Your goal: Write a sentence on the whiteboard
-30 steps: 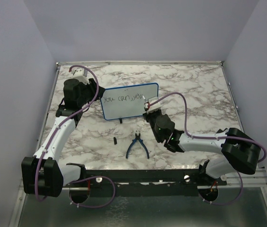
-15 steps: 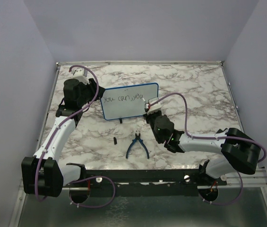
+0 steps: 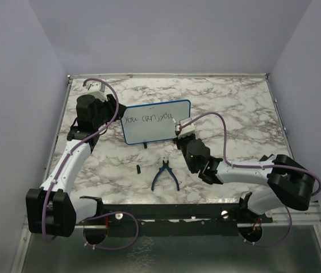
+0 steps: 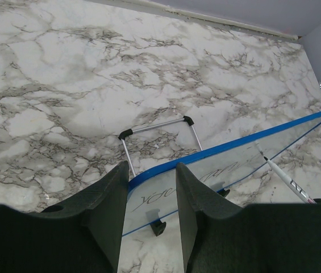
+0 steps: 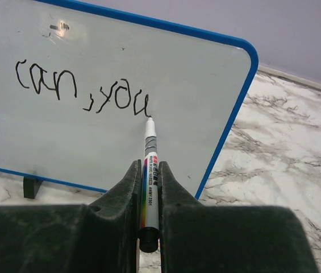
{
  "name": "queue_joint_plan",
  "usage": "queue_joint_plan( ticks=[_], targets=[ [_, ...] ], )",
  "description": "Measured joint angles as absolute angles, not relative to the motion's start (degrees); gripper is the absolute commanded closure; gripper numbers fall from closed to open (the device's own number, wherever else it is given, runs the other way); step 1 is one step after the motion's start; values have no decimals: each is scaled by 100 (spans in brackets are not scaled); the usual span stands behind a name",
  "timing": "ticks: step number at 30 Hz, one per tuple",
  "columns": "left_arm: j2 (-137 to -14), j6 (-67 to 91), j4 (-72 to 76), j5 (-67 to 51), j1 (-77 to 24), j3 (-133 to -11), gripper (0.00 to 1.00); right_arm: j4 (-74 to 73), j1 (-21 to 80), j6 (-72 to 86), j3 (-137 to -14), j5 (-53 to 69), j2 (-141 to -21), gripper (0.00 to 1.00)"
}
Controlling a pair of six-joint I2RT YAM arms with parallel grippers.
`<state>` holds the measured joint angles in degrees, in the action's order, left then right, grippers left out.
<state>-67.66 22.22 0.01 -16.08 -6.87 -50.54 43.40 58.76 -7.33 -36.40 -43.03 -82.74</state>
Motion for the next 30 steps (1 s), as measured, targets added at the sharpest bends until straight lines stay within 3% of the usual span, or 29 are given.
queue_joint_plan(
  ticks=[10, 30],
  targets=[
    [-6766, 2222, -1, -1608, -687, -5054, 60, 4318, 5874, -753, -3402, -4077, -7476, 99],
    [-6766, 2222, -1, -1608, -687, -5054, 60, 4453, 5837, -952, -3415, -4178, -7874, 99]
  ],
)
